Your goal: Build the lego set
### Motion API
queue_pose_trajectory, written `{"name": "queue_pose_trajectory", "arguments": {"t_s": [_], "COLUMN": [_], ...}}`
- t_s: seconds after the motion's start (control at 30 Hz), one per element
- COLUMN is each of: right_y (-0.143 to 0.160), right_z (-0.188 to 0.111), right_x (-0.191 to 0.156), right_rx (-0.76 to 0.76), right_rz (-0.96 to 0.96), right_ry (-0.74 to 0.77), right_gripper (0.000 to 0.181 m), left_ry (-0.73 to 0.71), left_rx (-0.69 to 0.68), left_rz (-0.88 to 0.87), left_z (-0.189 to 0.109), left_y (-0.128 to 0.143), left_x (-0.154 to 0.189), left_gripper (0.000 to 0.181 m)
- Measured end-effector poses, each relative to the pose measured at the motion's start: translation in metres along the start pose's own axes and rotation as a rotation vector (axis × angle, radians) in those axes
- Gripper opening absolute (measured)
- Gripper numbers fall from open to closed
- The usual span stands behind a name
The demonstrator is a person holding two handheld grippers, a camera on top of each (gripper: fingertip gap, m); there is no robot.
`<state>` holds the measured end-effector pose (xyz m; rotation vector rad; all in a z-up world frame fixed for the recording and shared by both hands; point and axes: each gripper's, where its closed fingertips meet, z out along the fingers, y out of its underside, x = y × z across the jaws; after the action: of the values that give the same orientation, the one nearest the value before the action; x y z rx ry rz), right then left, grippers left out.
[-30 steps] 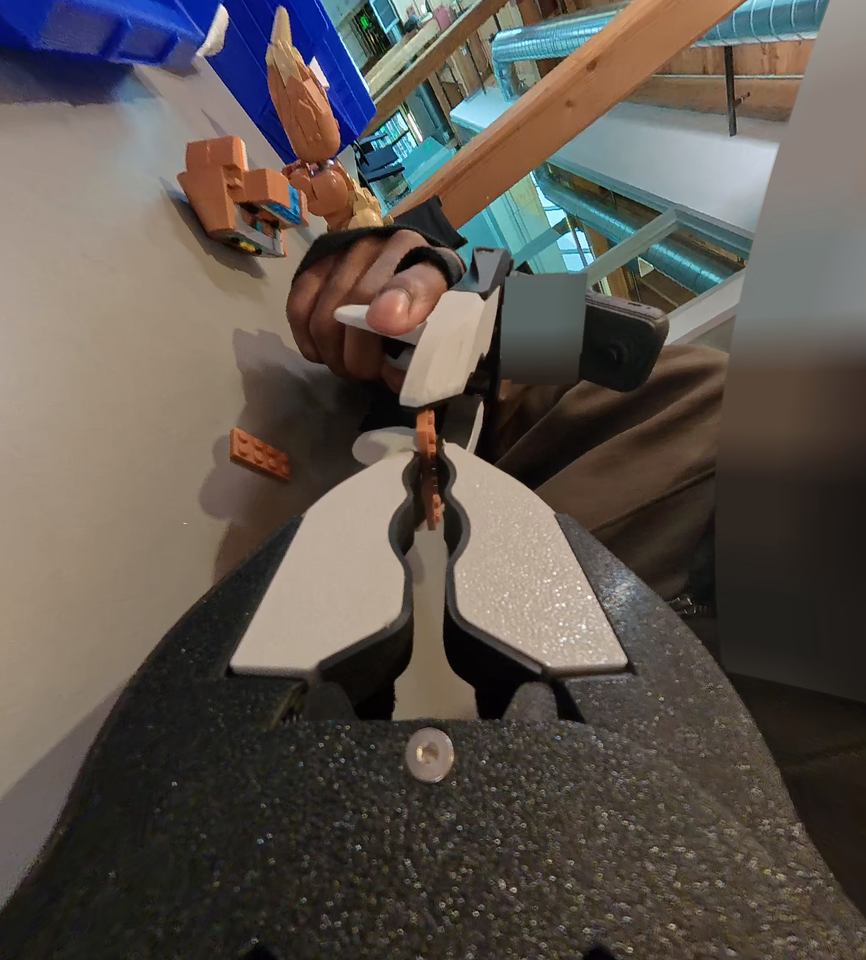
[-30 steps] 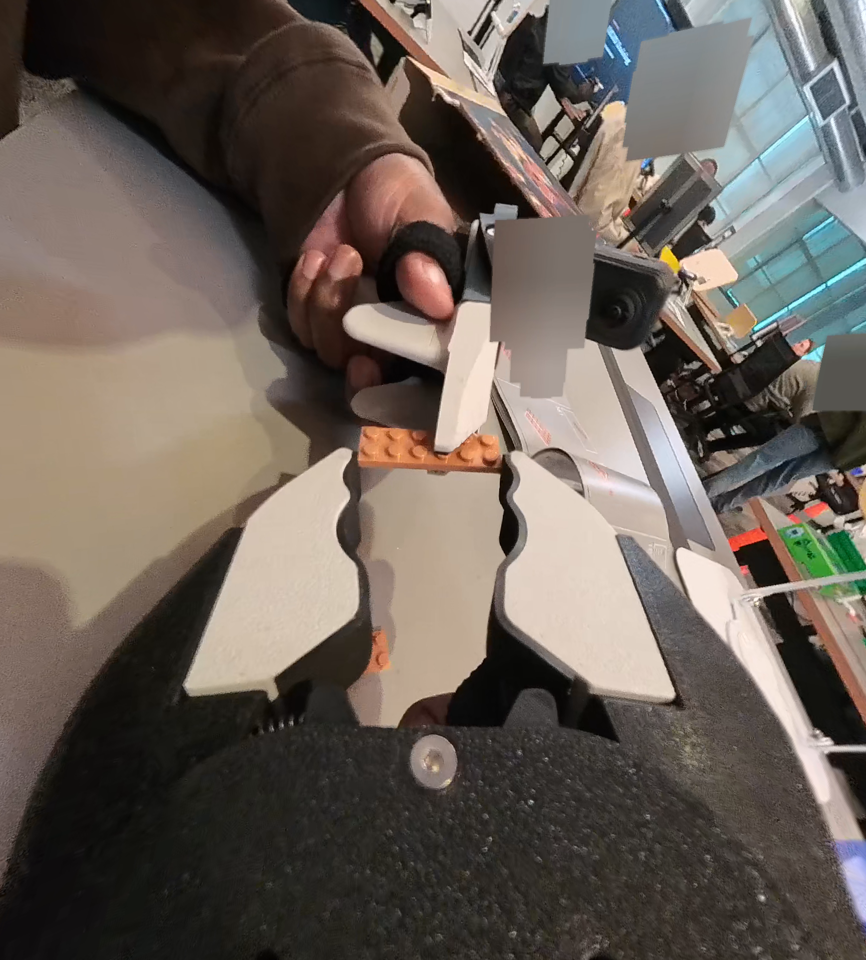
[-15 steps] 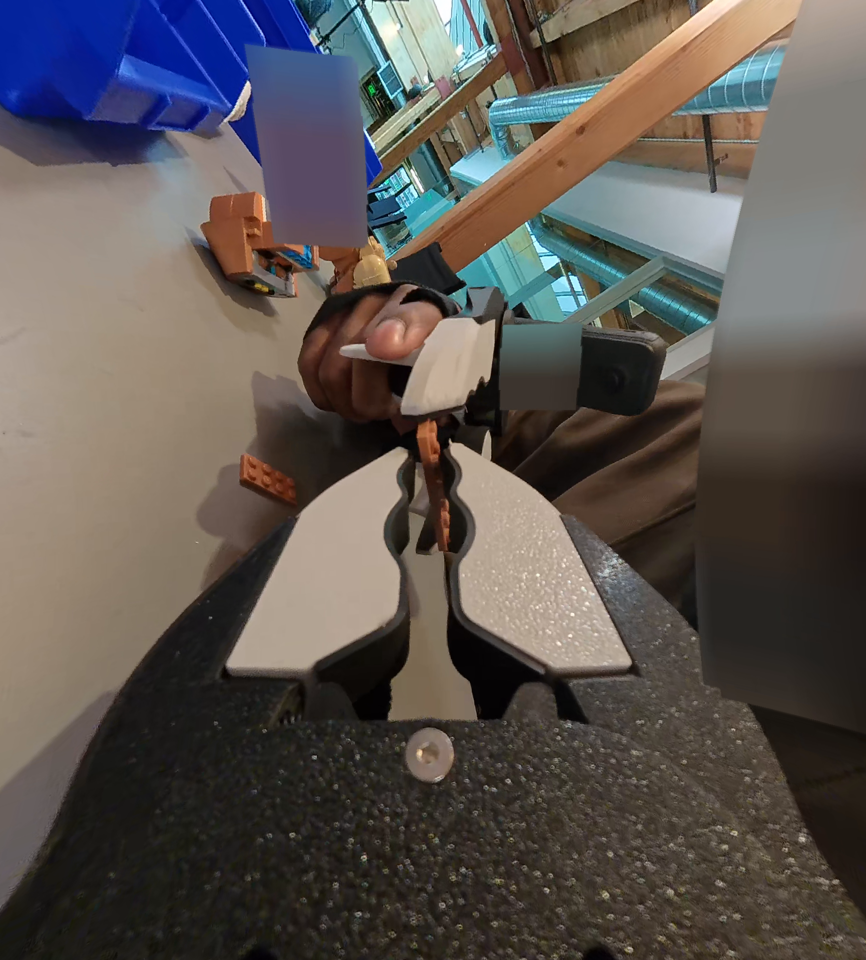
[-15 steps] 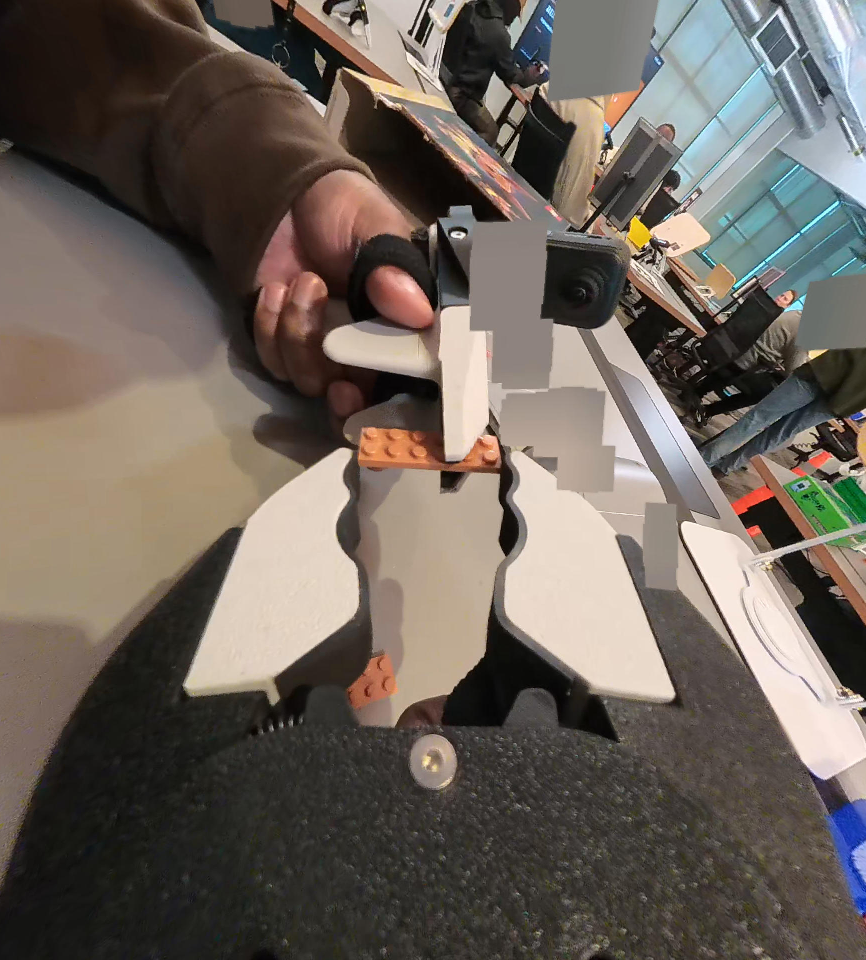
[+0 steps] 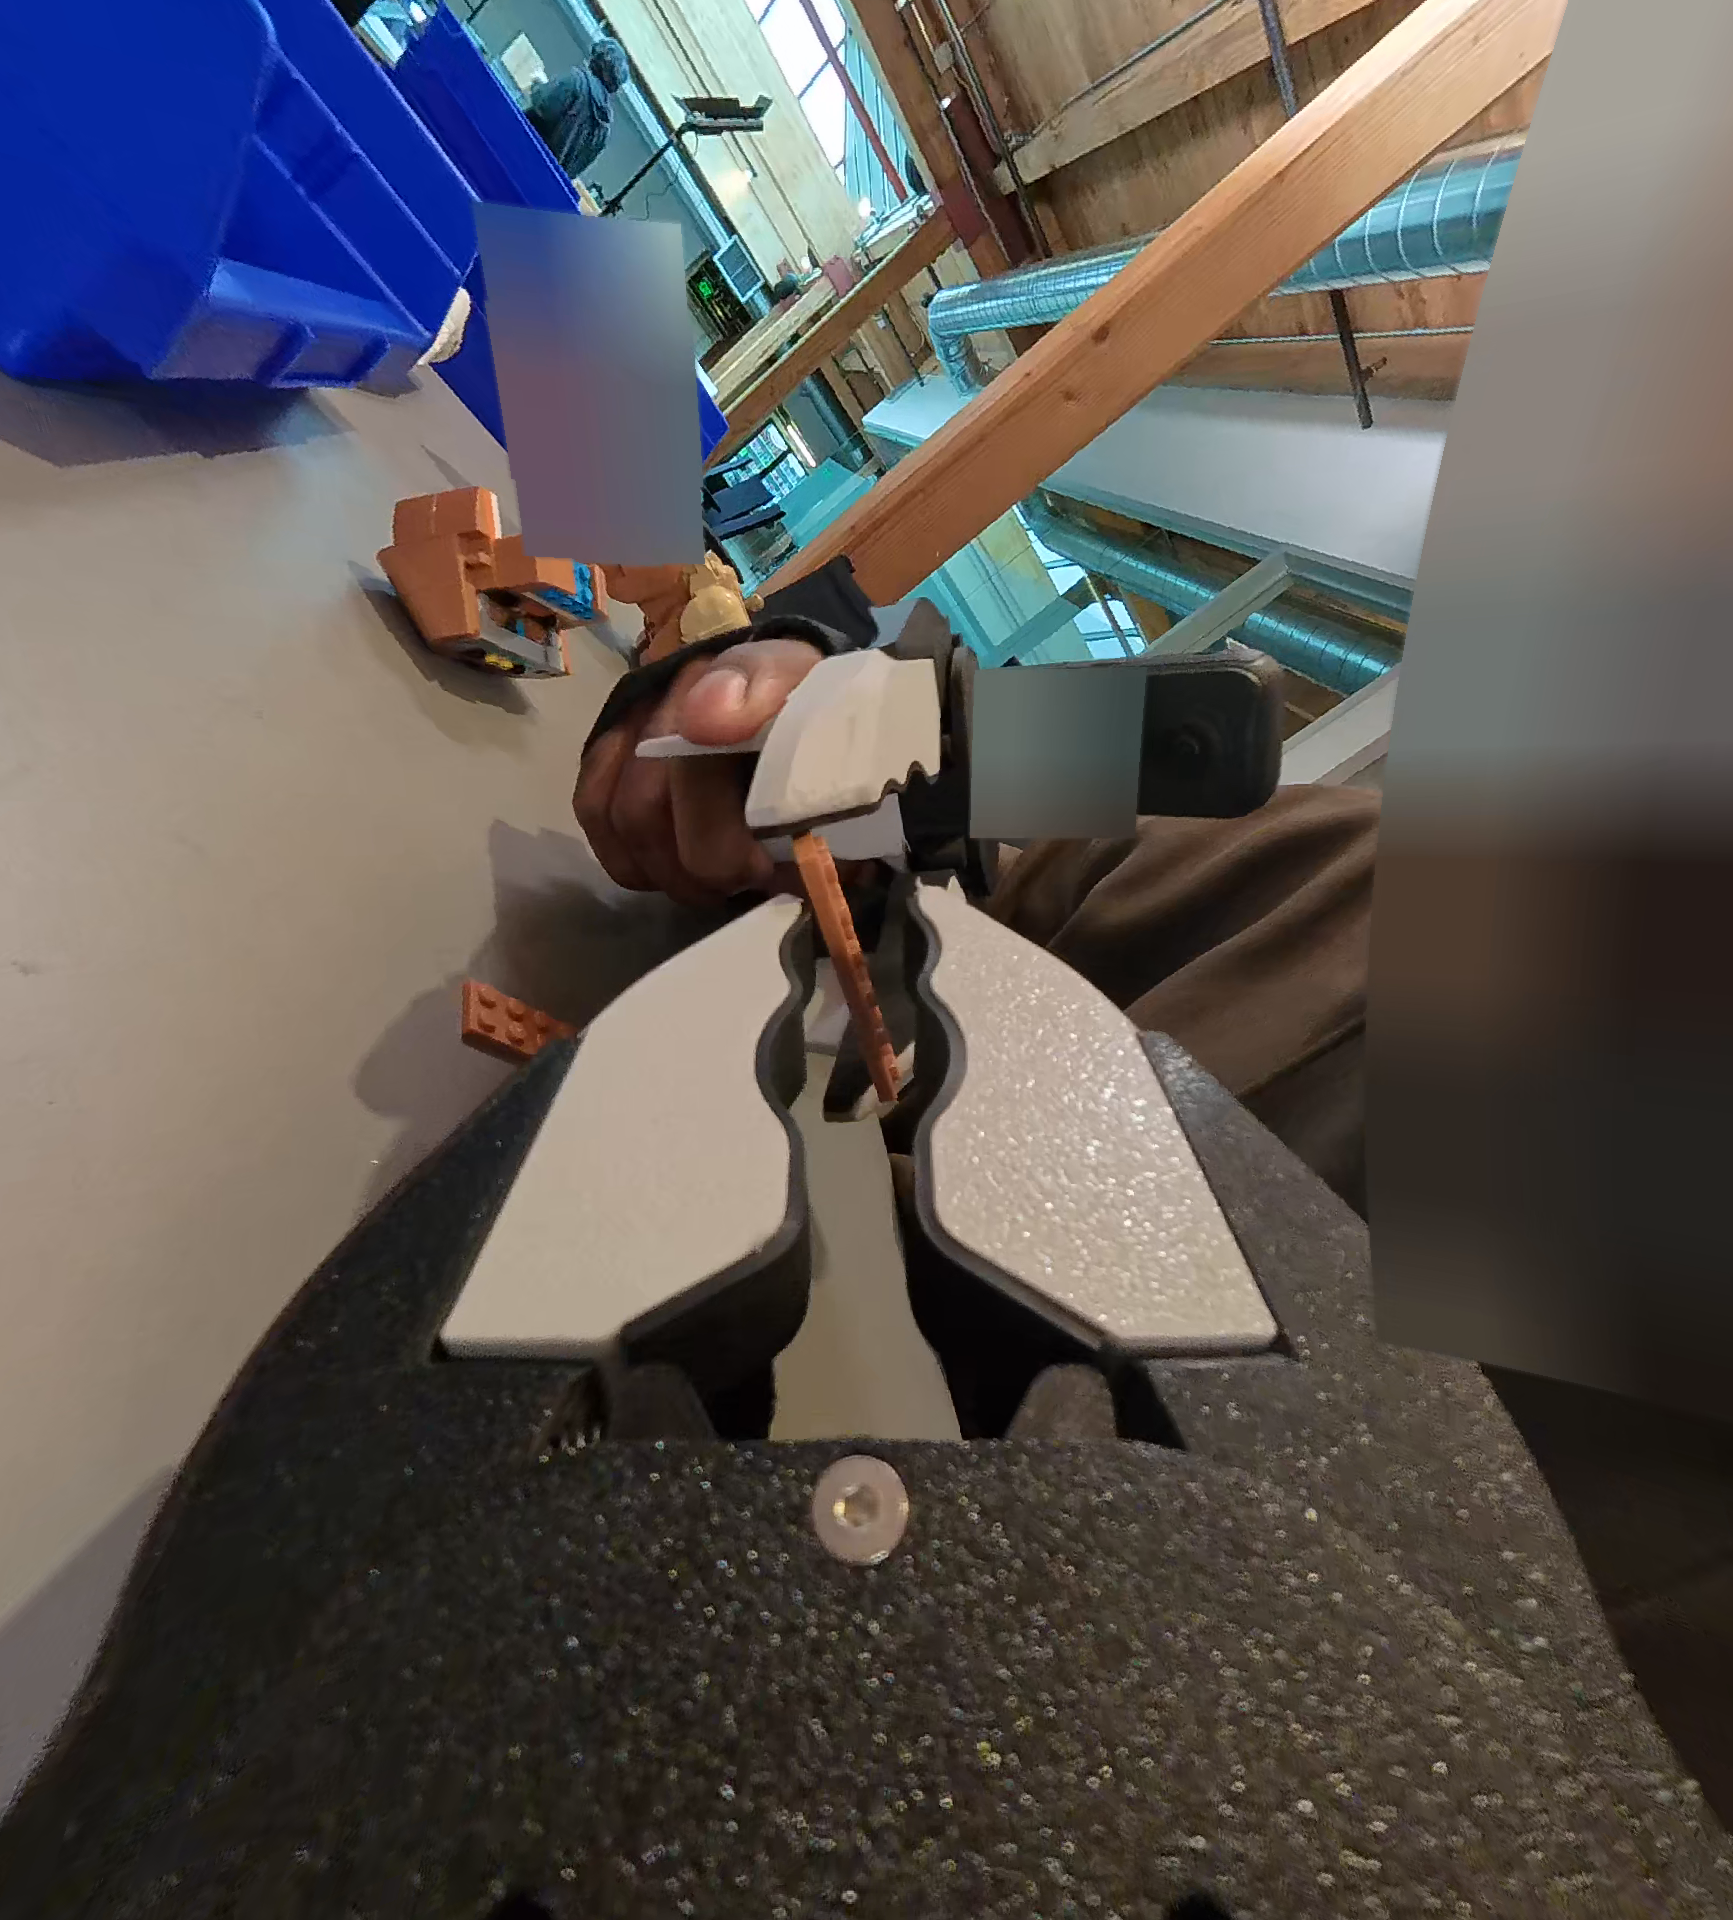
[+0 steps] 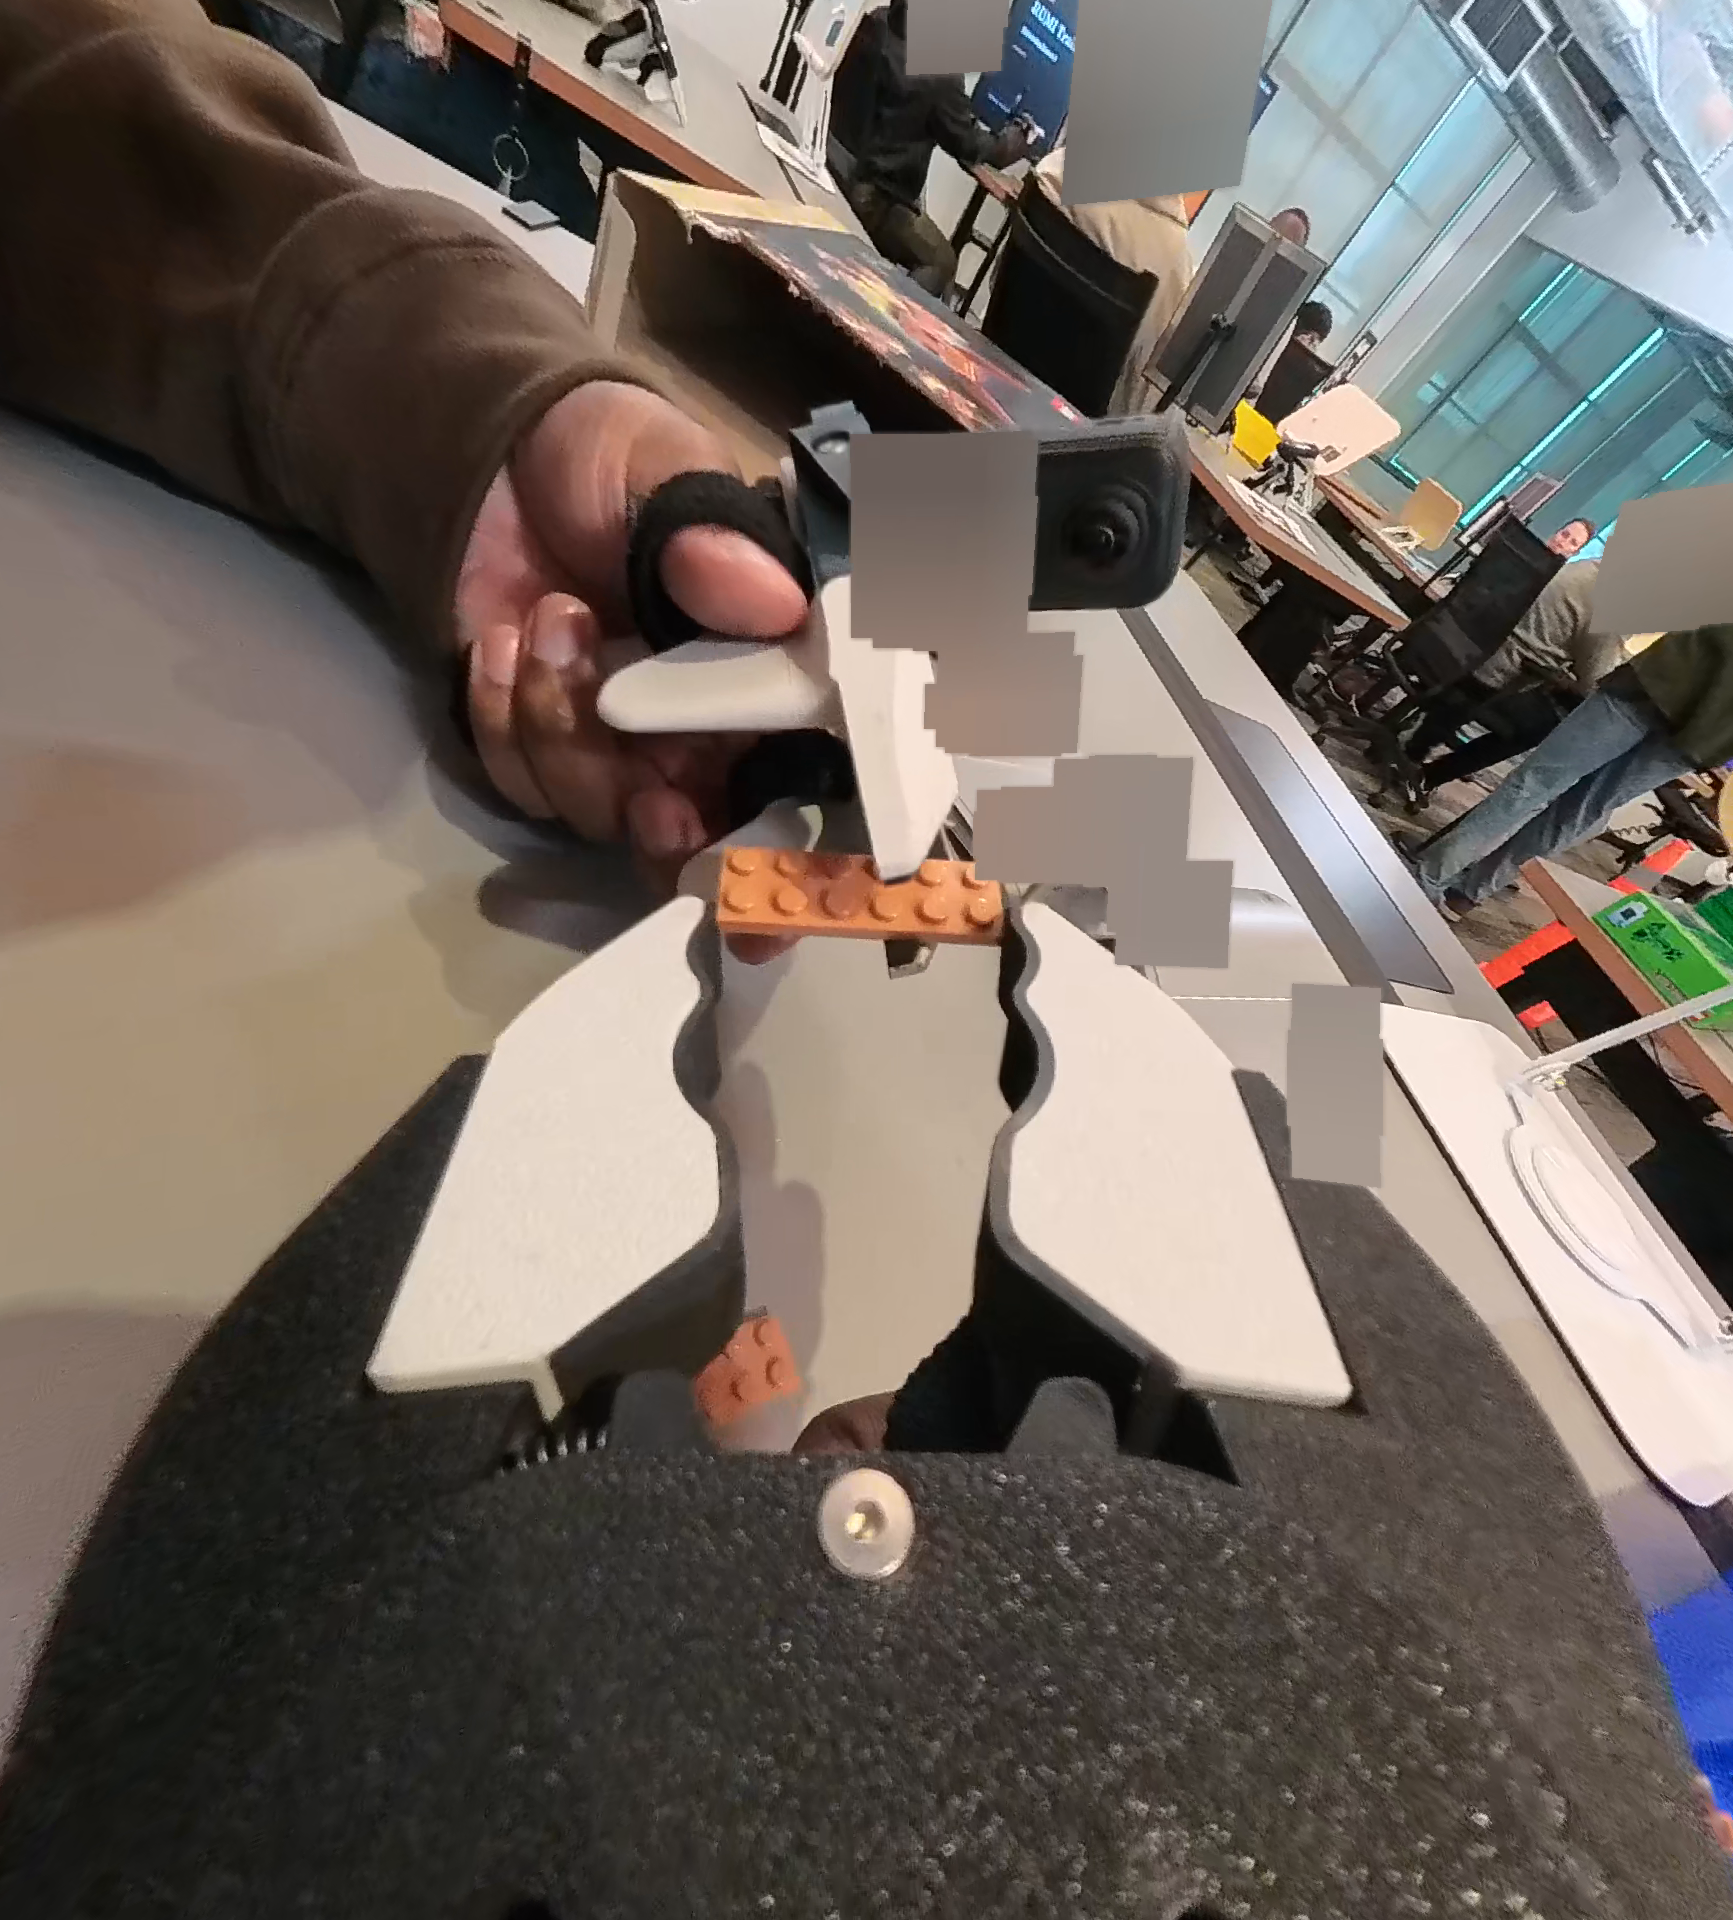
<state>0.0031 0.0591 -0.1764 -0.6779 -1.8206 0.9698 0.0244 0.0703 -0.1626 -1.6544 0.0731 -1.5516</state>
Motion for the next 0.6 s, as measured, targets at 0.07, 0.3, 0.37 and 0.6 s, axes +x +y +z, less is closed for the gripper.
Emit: {"name": "queue_pose_trajectory", "arguments": {"t_s": [0.07, 0.3, 0.37, 0.6], "right_y": [0.0009, 0.0012, 0.0016, 0.0064], "right_z": [0.0001, 0.0000, 0.0001, -0.0007], "right_x": [0.0014, 0.0023, 0.0024, 0.0010], "right_rx": [-0.005, -0.005, -0.007, -0.028], "right_rz": [0.001, 0.007, 0.008, 0.016], "right_ry": [0.007, 0.009, 0.007, -0.023], "right_gripper": [0.052, 0.052, 0.052, 0.052], "left_ry": [-0.010, -0.018, -0.020, -0.023], "left_rx": [-0.006, -0.005, -0.006, -0.005], "left_rz": [-0.006, -0.016, -0.017, -0.104], "left_z": [-0.0001, -0.0002, -0.0002, 0.0008], "left_y": [0.0010, 0.0012, 0.0013, 0.0033], "left_x": [-0.0026, -0.0046, -0.0049, -0.0087], "left_gripper": [0.011, 0.007, 0.007, 0.006]}}
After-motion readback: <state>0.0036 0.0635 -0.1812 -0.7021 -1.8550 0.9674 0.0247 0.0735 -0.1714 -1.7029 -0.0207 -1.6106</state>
